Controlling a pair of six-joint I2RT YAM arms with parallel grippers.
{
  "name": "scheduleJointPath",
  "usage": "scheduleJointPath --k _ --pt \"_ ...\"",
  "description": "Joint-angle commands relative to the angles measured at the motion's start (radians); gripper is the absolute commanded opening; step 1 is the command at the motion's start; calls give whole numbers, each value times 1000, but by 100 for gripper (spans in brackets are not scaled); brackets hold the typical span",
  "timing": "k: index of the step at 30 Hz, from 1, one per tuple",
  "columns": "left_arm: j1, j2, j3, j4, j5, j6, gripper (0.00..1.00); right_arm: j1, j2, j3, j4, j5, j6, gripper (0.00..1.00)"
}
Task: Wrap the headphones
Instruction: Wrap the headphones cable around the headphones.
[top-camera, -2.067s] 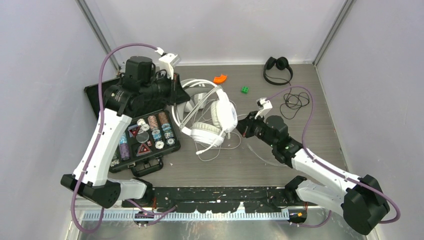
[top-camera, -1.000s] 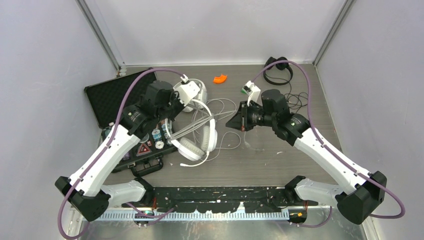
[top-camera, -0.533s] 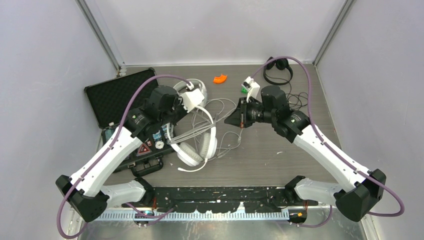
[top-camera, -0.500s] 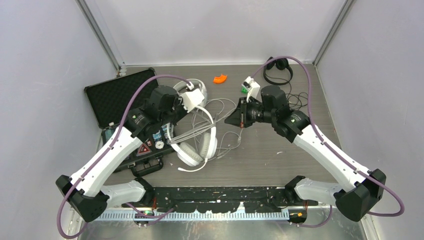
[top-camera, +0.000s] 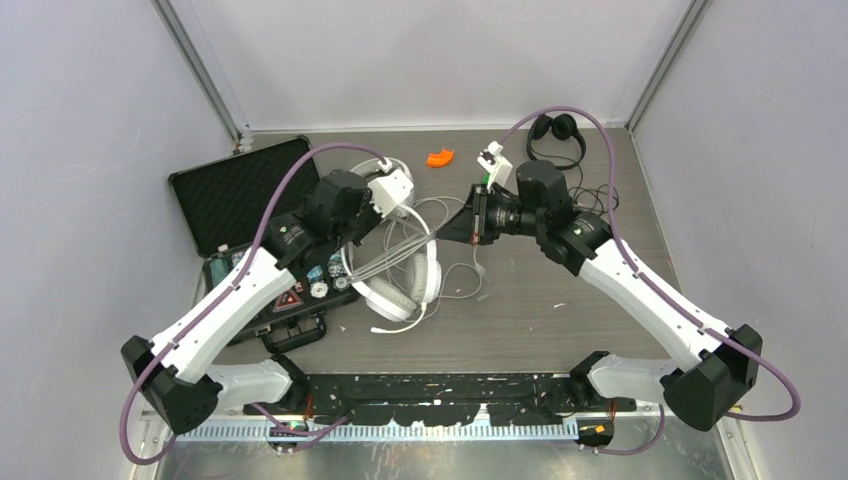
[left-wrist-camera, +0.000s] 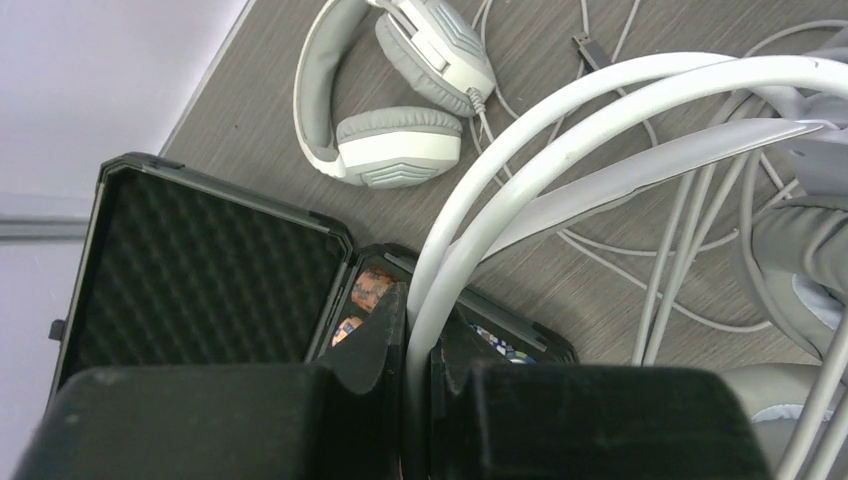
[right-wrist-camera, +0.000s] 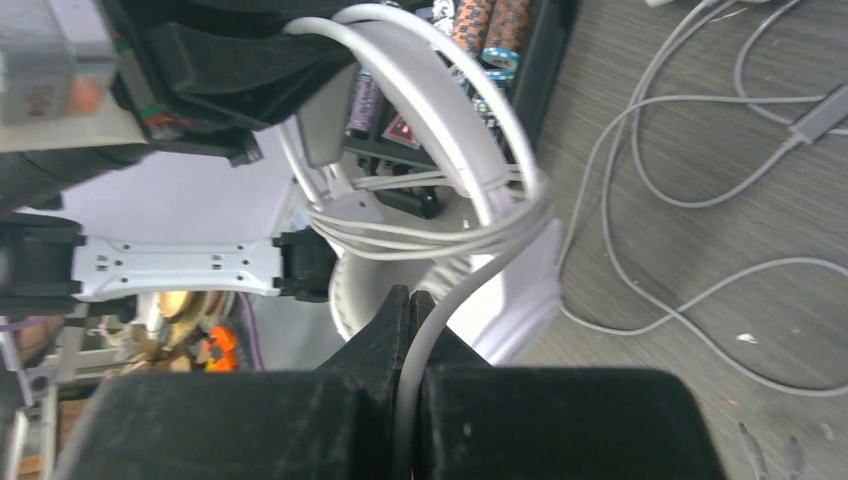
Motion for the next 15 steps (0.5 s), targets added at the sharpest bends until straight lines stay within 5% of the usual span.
scheduleJointPath --k 1,15 --pt "-35 55 80 30 -137 -99 0 -1 26 63 146 -59 129 0" --pt "-46 241 313 -158 -336 -581 0 123 117 159 120 20 204 9"
